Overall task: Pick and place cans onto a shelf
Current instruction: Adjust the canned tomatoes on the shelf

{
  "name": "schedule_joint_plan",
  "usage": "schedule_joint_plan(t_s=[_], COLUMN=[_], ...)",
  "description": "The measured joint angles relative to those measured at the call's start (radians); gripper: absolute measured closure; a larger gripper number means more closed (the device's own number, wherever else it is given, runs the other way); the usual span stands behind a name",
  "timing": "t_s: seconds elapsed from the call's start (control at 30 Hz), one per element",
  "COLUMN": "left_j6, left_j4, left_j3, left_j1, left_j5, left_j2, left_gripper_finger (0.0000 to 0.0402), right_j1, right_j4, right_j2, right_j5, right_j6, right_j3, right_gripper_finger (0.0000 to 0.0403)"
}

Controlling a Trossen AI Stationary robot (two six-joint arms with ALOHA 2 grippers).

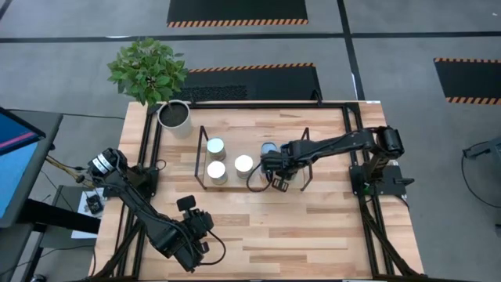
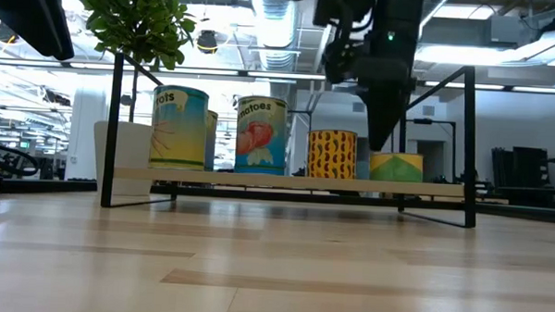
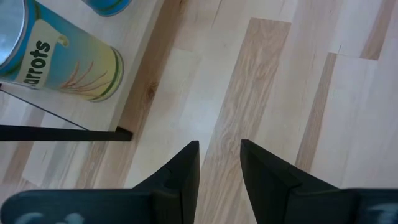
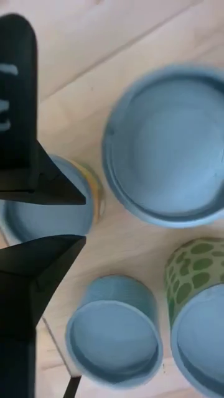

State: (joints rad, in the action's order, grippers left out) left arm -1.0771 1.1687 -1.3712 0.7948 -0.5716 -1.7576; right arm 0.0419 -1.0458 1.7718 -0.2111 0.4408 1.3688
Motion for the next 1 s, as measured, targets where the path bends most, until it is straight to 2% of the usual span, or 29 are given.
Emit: schedule_joint_plan(t_s=[0.23, 0.37, 0.47, 0.63, 0.83, 1.0], left_j6=[-0.001, -0.003, -0.001, -0.014, -0.102, -0.211], left_j4=[0.0, 0.01, 0.065, 0.18, 0.3, 0.305], left_j3=[0.0, -0.019, -0.057, -0.105, -0.113, -0.115], left_j1=[0.0, 0.0, 0.001, 0.019, 0.096, 0.161], left_j5=[0.014, 0.029, 0.041, 0.058, 0.112, 0.046], left_j2=[0.0, 0.0, 0.0, 0.0, 0.018, 0.079], left_gripper_finger=[0.0297, 0.0297, 0.0297, 0.0297, 0.0297, 0.0297], right_j1=[0.006, 0.02, 0.03, 0.015, -0.072, -0.134], right_j4=[-0.135, -0.131, -0.064, 0.112, 0.183, 0.228], right_j2=[0.0, 0.0, 0.0, 0.0, 0.046, 0.106], right_j5=[0.012, 0.053, 0.05, -0.025, -0.038, -0.012], right_j6=[0.037, 0.033, -0.014, -0.112, -0.117, -0.117], right_j3=[0.137, 0.232, 0.287, 0.298, 0.295, 0.296], right_gripper_finger=[0.0291, 0.0291, 0.0291, 0.0291, 0.0291, 0.0291])
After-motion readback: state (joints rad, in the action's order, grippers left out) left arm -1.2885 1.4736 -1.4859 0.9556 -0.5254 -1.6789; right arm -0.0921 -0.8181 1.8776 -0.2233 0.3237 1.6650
